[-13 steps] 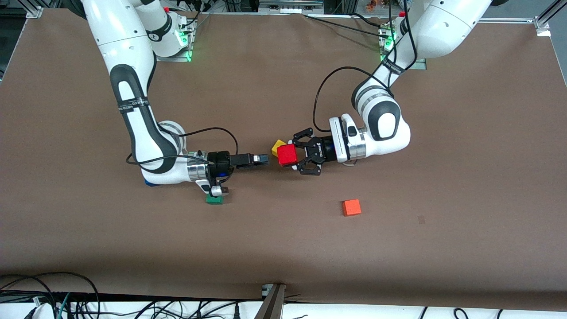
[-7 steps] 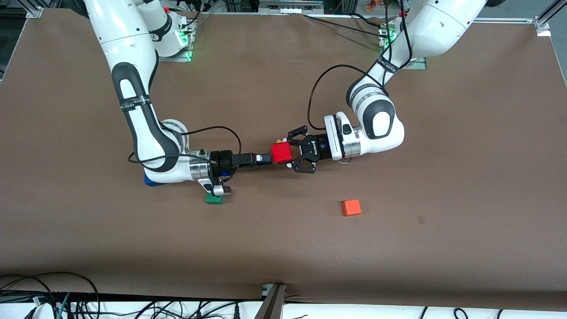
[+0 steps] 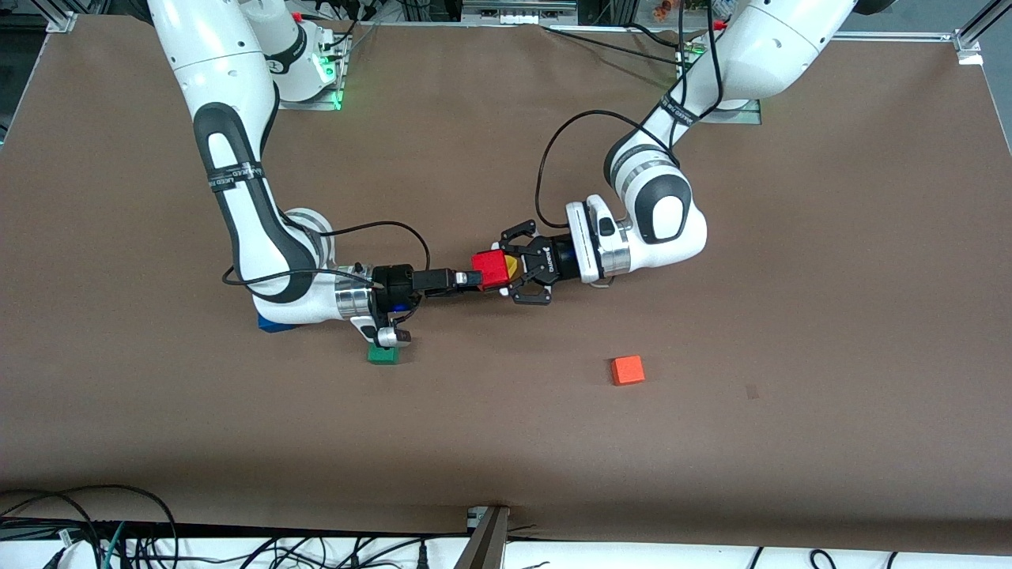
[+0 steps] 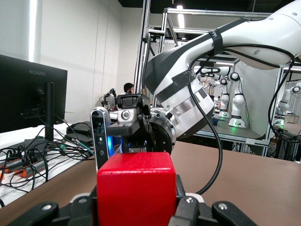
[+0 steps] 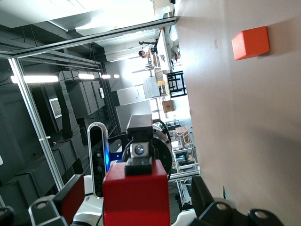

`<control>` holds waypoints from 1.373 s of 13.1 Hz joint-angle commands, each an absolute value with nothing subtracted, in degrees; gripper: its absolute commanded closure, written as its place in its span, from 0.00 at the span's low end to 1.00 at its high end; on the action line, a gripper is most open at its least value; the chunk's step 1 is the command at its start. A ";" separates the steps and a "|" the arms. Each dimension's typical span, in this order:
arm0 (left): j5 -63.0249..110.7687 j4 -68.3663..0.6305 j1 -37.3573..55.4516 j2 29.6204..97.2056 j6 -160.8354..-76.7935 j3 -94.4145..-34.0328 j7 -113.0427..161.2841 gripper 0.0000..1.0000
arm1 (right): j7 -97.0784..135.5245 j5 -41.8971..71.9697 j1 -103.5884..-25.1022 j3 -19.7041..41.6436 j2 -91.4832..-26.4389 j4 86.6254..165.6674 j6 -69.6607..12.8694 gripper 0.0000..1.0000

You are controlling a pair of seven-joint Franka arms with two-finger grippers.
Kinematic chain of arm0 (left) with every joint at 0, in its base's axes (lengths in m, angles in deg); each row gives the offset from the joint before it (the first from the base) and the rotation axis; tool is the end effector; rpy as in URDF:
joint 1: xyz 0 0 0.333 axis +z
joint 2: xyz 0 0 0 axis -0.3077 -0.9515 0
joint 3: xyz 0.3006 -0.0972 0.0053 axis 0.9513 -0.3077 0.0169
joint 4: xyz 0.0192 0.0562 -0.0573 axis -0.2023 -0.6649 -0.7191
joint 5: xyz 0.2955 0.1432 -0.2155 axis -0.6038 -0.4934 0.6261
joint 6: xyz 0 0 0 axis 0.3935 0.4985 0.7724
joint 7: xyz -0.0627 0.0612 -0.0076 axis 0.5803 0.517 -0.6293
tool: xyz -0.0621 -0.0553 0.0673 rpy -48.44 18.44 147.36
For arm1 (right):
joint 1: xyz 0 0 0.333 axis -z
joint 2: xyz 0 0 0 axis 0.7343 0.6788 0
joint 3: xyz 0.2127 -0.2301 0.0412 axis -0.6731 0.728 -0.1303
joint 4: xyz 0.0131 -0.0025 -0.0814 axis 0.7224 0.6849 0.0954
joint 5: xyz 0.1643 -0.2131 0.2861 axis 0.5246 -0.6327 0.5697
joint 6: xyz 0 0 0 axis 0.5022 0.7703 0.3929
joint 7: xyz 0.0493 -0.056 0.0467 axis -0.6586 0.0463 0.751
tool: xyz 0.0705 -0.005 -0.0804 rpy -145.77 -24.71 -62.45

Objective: Pass red block to right arm, stack on blue

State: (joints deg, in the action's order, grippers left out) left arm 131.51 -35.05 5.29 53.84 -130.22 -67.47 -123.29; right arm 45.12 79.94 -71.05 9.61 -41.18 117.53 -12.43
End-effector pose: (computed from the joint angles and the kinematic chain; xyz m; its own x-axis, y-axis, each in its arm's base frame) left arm 0.5675 -0.3813 0.2673 0.1201 0.0022 0.9928 -0.9661 -0.2297 0.1174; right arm 0.6276 0.3297 0.2650 0.9762 0.1003 -0.1922 -0.1910 -0.0213 -0.9814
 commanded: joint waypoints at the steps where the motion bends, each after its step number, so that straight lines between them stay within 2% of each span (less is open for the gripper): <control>1: 133.36 -32.16 4.21 51.95 -130.85 -67.34 -124.71 1.00 | 46.18 81.55 -71.59 9.91 -43.05 119.94 -13.06 0.04; 2: 133.53 -31.46 4.12 51.77 -132.07 -67.34 -124.71 1.00 | 46.27 81.55 -71.59 9.83 -43.14 119.94 -13.06 0.23; 3: 134.40 -31.10 3.43 51.77 -133.21 -67.34 -124.71 1.00 | 46.45 81.55 -71.59 9.91 -43.14 119.94 -12.97 0.57; 5: 135.29 -31.01 3.16 51.68 -133.40 -67.26 -124.71 1.00 | 47.23 81.46 -71.59 9.92 -43.05 119.85 -12.54 0.85; 6: 135.29 -31.01 3.16 51.77 -133.40 -67.26 -124.71 1.00 | 47.67 81.46 -71.59 9.92 -43.05 119.85 -12.44 0.91; 7: 135.38 -31.01 3.16 51.77 -133.40 -67.26 -124.71 1.00 | 47.68 81.46 -71.51 9.92 -43.05 119.85 -12.36 0.97; 8: 135.73 -31.10 3.24 51.77 -133.31 -67.34 -124.71 0.28 | 47.68 81.46 -71.50 10.00 -43.05 119.85 -12.36 0.99; 9: 137.12 -31.53 3.33 51.86 -133.14 -67.34 -125.06 0.00 | 47.68 81.46 -71.50 10.00 -43.05 119.76 -12.27 1.00; 15: 136.79 -32.33 6.40 55.10 -132.43 -67.34 -122.54 0.00 | 47.85 79.02 -71.07 12.54 -43.84 119.32 -12.27 1.00; 18: 134.61 -32.59 7.54 57.12 -131.55 -67.26 -114.64 0.00 | 47.24 68.41 -71.07 16.32 -44.72 117.48 -12.62 1.00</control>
